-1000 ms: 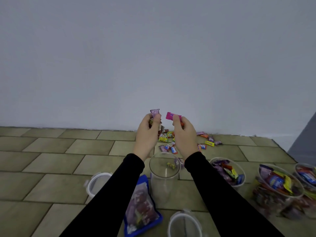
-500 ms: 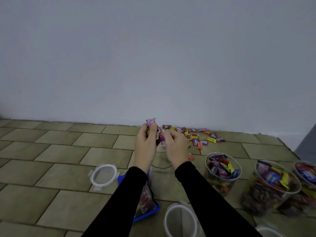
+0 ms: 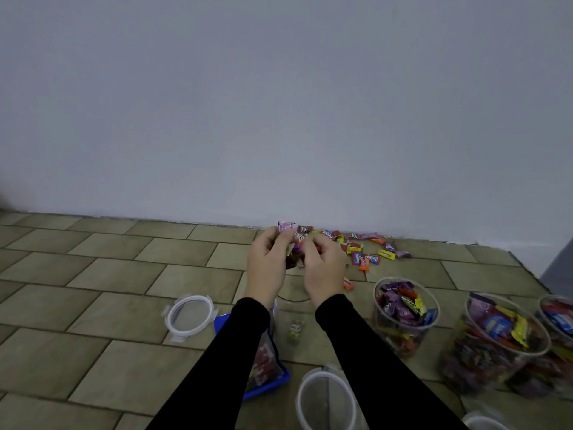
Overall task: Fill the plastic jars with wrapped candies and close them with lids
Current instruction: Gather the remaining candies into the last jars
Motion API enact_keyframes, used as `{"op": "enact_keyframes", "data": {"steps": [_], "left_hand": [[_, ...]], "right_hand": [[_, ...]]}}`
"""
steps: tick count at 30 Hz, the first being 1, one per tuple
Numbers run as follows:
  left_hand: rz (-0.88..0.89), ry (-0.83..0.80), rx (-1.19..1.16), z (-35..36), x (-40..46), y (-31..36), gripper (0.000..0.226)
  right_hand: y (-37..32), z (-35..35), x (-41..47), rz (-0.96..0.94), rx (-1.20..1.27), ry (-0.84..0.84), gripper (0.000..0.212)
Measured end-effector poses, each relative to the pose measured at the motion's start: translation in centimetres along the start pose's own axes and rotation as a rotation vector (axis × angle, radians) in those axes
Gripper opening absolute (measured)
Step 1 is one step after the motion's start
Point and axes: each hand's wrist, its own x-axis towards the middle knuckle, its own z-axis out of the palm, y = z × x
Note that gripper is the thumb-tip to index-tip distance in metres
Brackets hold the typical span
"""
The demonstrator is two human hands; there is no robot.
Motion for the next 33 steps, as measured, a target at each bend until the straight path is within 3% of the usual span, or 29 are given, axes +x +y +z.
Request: {"op": "enact_keyframes", "data": {"steps": [2,6,12,15,22,29,33], "left_hand": [[0.004,0.013,0.009,-0.02,-0.13,0.21,0.031],[-0.027,0.010,0.015,0.04,-0.17,0.37,0.021],[-0.024,-0.011,0.029,0.04,-0.02,0.43,0.032],[0.001,-0.008,0.045,-0.05,0.07,0.36,0.025],[-0.026,-0.030,-0.030,-0.07,0.12,0.59,0.022],[0.004,-0.049,-0.040,-0.17,0.19,0.38,0.013],[0.016,-0.065,-0.049,-0.36,0.05,0.22,0.012]], "right_hand": [[-0.06,0.00,-0.12,-0.003,-0.001,0.002,0.012],[-0.15,0.03,-0.25,0.004,-0.019,0.001,0.017],[-0.43,-0.08,-0.30,0.013,0.042,0.024,0.010],[-0.09,-0.05,-0.31,0.014,0.103,0.015,0.008],[0.35,-0.03,-0.23,-0.014,0.056,0.012,0.029],[0.21,-0.10,-0.11,0.012,0.042,0.034,0.018],[0.19,-0.04,-0.41,0.010,0.107,0.023,0.024]]}}
